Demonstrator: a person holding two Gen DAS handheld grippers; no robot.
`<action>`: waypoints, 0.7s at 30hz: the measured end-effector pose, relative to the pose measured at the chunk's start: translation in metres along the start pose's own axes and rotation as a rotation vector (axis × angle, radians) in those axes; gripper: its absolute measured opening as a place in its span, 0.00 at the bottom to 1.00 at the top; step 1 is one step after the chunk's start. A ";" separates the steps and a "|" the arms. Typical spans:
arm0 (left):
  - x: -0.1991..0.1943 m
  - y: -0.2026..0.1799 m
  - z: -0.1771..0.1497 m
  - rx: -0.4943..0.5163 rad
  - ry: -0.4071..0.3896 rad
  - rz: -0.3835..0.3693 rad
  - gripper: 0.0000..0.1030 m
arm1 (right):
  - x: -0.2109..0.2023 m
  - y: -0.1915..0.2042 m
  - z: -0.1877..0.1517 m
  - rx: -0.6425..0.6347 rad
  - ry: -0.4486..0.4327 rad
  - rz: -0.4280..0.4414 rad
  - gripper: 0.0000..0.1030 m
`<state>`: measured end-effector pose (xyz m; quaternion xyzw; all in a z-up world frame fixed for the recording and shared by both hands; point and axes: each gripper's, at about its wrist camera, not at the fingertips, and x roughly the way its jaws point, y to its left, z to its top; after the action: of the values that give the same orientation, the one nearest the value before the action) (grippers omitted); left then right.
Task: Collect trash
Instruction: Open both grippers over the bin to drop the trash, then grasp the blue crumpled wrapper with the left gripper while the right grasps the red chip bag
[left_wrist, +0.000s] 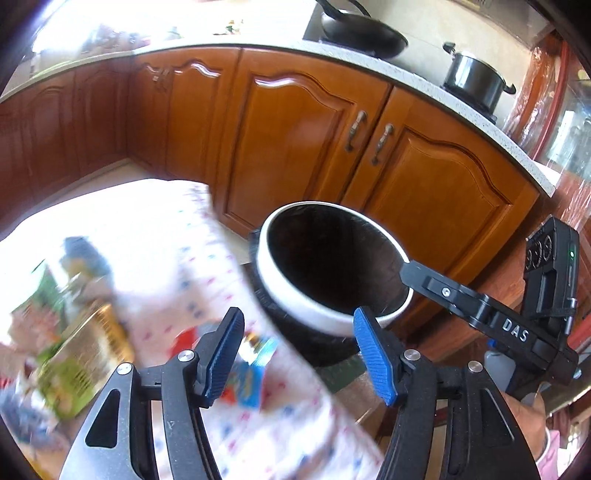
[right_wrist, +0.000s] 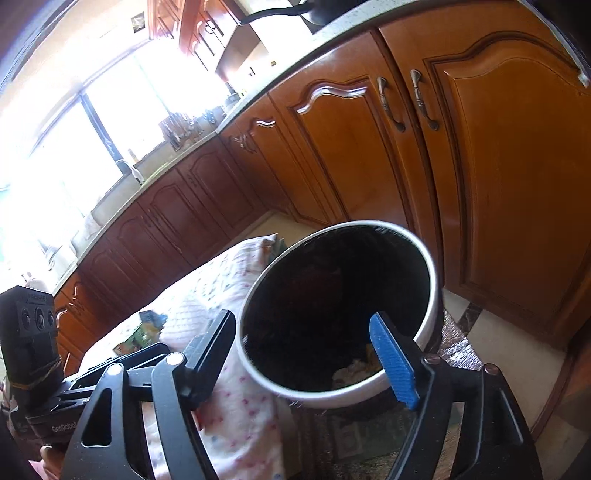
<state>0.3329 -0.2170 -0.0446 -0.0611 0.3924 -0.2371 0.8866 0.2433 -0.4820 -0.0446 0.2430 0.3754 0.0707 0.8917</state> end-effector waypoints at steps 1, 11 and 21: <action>-0.006 0.004 -0.007 -0.005 -0.006 0.011 0.60 | -0.002 0.005 -0.006 0.000 -0.001 0.004 0.77; -0.071 0.039 -0.059 -0.097 -0.031 0.091 0.61 | -0.010 0.049 -0.054 -0.008 0.025 0.047 0.84; -0.146 0.057 -0.096 -0.117 -0.107 0.213 0.67 | -0.010 0.091 -0.089 -0.081 0.019 0.074 0.97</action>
<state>0.1995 -0.0910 -0.0299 -0.0830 0.3620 -0.1148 0.9213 0.1786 -0.3717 -0.0474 0.2198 0.3715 0.1210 0.8939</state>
